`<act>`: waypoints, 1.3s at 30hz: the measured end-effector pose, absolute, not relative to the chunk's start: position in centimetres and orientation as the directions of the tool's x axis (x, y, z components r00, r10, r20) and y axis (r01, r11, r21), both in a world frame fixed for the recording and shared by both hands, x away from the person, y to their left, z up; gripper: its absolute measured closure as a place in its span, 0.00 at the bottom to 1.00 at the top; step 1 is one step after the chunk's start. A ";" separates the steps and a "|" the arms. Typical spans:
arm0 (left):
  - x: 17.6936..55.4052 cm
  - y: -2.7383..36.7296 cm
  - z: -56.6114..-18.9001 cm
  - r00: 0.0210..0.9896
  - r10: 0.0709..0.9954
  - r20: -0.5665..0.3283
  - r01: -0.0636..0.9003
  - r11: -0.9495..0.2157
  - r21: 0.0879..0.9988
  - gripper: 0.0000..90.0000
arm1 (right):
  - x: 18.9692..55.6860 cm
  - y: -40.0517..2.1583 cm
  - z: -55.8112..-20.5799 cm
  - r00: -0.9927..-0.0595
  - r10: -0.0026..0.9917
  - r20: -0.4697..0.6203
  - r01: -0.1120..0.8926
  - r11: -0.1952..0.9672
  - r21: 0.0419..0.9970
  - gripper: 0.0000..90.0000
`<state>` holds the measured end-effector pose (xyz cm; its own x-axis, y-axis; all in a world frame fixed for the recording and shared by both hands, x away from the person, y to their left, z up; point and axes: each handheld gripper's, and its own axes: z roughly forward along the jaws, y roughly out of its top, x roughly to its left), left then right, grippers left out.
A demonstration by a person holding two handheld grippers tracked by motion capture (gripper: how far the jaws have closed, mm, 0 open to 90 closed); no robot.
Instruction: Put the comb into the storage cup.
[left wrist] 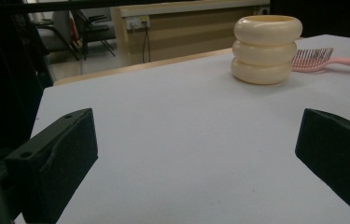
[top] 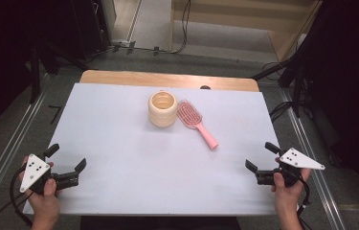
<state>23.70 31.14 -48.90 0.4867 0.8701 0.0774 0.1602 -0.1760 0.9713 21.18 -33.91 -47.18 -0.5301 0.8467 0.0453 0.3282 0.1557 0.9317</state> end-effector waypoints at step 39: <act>23.7 31.3 -48.9 0.500 0.863 0.069 0.158 -0.168 0.973 0.00 | 29.3 -28.0 -40.9 -0.582 0.812 -0.040 0.428 0.348 0.834 0.00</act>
